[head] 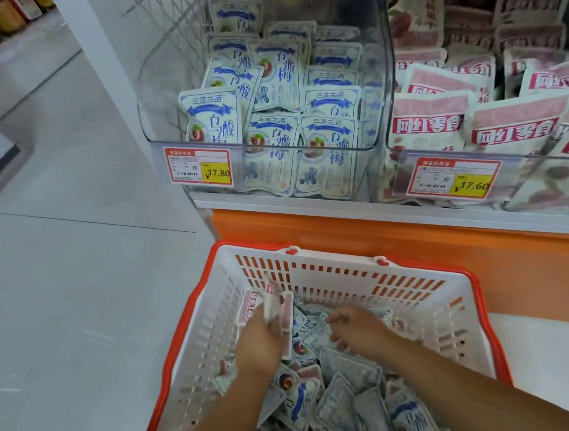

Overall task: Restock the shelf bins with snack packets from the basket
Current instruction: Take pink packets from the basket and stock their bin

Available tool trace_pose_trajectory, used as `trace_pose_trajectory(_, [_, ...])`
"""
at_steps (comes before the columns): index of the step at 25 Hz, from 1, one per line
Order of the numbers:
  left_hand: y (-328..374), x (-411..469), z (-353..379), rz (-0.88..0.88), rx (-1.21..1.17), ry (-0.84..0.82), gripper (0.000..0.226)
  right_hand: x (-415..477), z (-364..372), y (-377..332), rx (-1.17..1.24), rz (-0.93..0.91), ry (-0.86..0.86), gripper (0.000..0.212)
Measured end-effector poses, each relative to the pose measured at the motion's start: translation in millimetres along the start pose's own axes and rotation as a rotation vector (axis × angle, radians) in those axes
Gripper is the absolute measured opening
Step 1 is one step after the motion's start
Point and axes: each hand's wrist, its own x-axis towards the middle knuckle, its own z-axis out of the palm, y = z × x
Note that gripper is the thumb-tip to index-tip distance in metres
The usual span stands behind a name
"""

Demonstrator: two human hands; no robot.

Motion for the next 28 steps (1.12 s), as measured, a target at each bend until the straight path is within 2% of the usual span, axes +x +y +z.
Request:
trace_pose_trajectory(2, [13, -13, -1, 0.134, -0.120, -0.041, 0.029, -10, 6, -15, 0.222, -0.054, -0.046, 0.033])
trace_pose_trajectory(5, [28, -33, -8, 0.299, -0.164, -0.042, 0.032, -24, 14, -33, 0.459, -0.170, -0.156, 0.044])
trace_pose_trajectory(7, [35, -43, -19, 0.399, -0.104, -0.056, 0.034, -31, 21, -37, 0.546, -0.193, -0.137, 0.049])
trace_pose_trajectory(9, [44, -56, -36, 0.482, 0.023, -0.064, 0.039, -42, 18, -38, 0.686, -0.193, -0.086, 0.042])
trace_pose_trajectory(11, [57, -69, -54, 0.454, -0.050, -0.025, 0.040, -56, 7, -39, 0.798, -0.212, -0.078, 0.026])
trace_pose_trajectory(13, [74, -78, -74, 0.335, -0.255, 0.042, 0.035, -73, -7, -44, 0.896, -0.234, -0.078, 0.024])
trace_pose_trajectory(14, [84, -81, -85, 0.278, -0.369, 0.012, 0.027, -80, -13, -47, 0.932, -0.255, -0.087, 0.024])
trace_pose_trajectory(16, [102, -82, -104, 0.209, -0.586, -0.168, 0.014, -101, -29, -55, 0.913, -0.316, -0.091, 0.025])
trace_pose_trajectory(18, [122, -86, -123, 0.201, -0.645, -0.292, 0.012, -120, -48, -64, 0.848, -0.380, -0.069, 0.025])
trace_pose_trajectory(23, [169, -96, -161, 0.296, -0.634, -0.351, 0.013, -160, -94, -86, 0.727, -0.506, -0.040, 0.025])
trace_pose_trajectory(28, [201, -96, -178, 0.338, -0.612, -0.349, 0.014, -180, -118, -101, 0.726, -0.561, 0.023, 0.022])
